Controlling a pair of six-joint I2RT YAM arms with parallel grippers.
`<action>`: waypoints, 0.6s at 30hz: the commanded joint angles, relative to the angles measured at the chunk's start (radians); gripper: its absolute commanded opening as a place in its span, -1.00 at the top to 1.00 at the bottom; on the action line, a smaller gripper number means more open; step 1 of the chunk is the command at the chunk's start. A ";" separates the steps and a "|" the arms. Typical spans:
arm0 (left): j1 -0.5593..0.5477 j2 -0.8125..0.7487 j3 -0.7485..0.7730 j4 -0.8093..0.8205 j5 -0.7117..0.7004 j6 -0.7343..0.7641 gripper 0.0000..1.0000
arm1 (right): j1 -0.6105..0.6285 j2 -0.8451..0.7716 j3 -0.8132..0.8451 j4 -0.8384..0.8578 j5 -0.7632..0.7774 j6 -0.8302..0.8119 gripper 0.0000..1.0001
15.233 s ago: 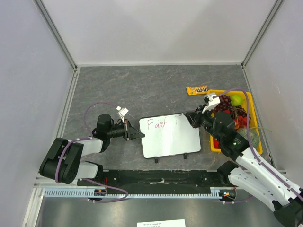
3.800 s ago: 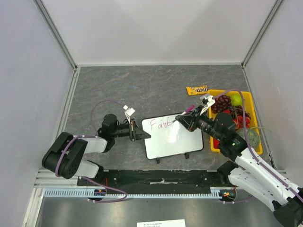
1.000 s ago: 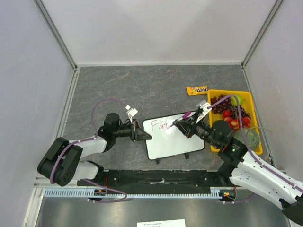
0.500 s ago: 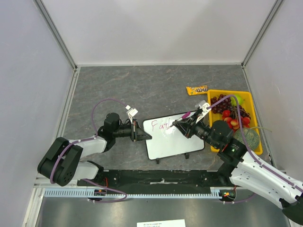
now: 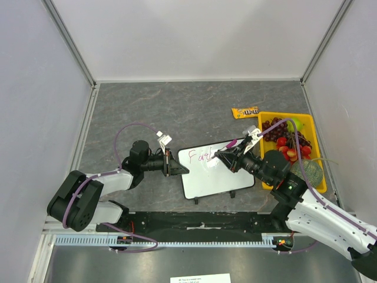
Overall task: Write a sentence on the whiteboard
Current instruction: Write on the whiteboard with the whiteboard.
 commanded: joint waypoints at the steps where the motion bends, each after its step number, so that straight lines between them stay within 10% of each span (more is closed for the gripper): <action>1: -0.012 0.029 -0.007 -0.115 -0.061 0.113 0.96 | 0.011 -0.019 0.002 0.045 0.017 -0.022 1.00; 18: -0.011 0.037 -0.004 -0.118 -0.061 0.116 0.96 | 0.112 0.040 -0.142 0.296 0.036 0.047 1.00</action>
